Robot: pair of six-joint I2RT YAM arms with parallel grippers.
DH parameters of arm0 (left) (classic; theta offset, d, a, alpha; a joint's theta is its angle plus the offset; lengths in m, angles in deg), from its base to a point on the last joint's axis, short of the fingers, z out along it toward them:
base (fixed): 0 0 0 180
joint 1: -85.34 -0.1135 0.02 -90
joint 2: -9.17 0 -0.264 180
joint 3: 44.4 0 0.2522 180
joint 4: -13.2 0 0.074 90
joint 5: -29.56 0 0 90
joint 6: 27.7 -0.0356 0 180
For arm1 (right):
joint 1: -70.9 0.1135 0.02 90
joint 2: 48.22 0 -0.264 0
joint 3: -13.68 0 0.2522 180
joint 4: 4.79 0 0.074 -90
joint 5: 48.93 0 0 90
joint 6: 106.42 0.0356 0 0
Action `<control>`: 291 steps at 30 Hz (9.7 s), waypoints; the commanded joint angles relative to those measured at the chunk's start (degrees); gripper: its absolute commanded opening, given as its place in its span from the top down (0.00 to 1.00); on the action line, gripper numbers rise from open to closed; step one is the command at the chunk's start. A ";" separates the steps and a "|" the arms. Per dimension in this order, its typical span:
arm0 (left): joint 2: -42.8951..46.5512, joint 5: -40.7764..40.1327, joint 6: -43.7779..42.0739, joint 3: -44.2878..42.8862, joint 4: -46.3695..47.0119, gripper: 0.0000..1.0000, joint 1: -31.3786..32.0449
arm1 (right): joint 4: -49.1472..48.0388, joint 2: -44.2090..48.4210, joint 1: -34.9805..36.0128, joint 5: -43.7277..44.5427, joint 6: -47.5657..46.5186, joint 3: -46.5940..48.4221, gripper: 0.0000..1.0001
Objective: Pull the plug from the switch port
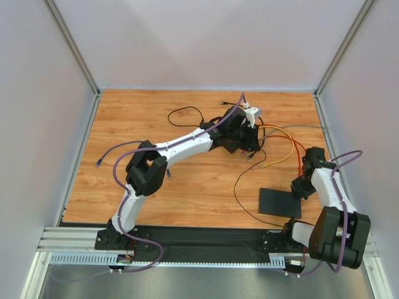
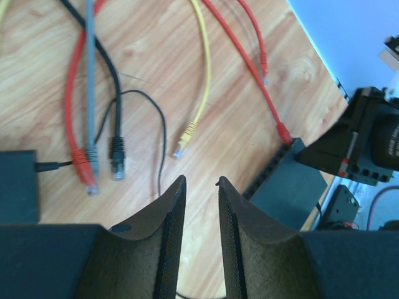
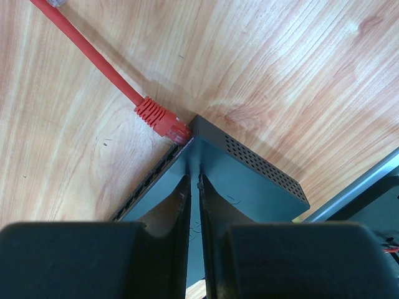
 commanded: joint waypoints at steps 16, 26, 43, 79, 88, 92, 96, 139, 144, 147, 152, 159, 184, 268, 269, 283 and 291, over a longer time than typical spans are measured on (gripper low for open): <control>-19.81 19.45 15.57 -27.84 6.61 0.62 5.35 | -1.18 1.89 -0.02 -1.76 -0.06 -1.04 0.88; -16.47 16.90 14.62 -17.99 12.77 0.62 6.85 | 0.57 4.36 -0.02 -0.44 0.55 -1.04 0.88; -24.01 15.67 18.30 -21.06 16.38 0.61 9.40 | 8.40 8.93 -0.63 2.20 3.63 3.80 0.88; -34.49 15.85 25.52 -29.24 17.09 0.66 11.77 | 3.74 4.01 -3.88 2.37 1.79 1.42 0.90; -27.28 13.91 17.61 -28.98 11.63 0.62 10.45 | 1.72 5.93 -4.15 3.51 -3.13 7.30 0.75; -23.68 15.74 16.99 -23.38 14.51 0.62 10.10 | -0.64 6.12 -5.72 2.99 -8.75 12.13 0.66; -20.52 18.56 16.64 -19.67 16.02 0.63 9.75 | -4.95 4.80 -10.38 -4.82 -18.58 17.23 0.62; -12.42 21.12 16.90 -2.52 24.29 0.67 10.10 | -5.58 -17.00 -26.38 -43.76 -89.00 14.34 0.53; -13.48 21.73 17.96 -2.96 25.34 0.67 10.10 | -5.58 -17.17 -26.12 -44.38 -90.15 12.67 0.56; -13.65 21.73 18.04 -3.05 25.34 0.67 10.10 | -5.92 -17.88 -25.86 -43.78 -90.59 12.58 0.57; -14.44 22.26 18.31 -4.28 24.82 0.67 10.10 | -13.63 -15.08 -25.86 -36.94 -83.06 12.94 0.55; -15.50 22.43 16.64 -6.82 23.24 0.67 10.01 | -21.13 -9.18 -25.24 -28.32 -62.66 18.03 0.53; -16.64 22.08 15.58 -9.82 18.31 0.66 8.96 | 3.12 12.79 -21.99 -4.40 -2.44 3.36 0.48; -34.66 27.44 30.96 -23.97 19.37 0.67 9.75 | -1.97 1.72 -3.01 -4.83 -0.85 -4.47 0.64; -34.75 27.44 31.14 -23.97 19.37 0.67 9.75 | -1.80 1.81 -3.01 -5.18 -0.76 -4.38 0.64; -35.54 28.76 33.33 -24.67 18.48 0.70 10.36 | -0.30 2.07 -3.00 -4.04 -0.59 -4.12 0.70; -37.21 29.99 36.32 -25.38 22.26 0.74 10.45 | -0.04 2.07 -3.00 -3.95 -0.85 -4.03 0.71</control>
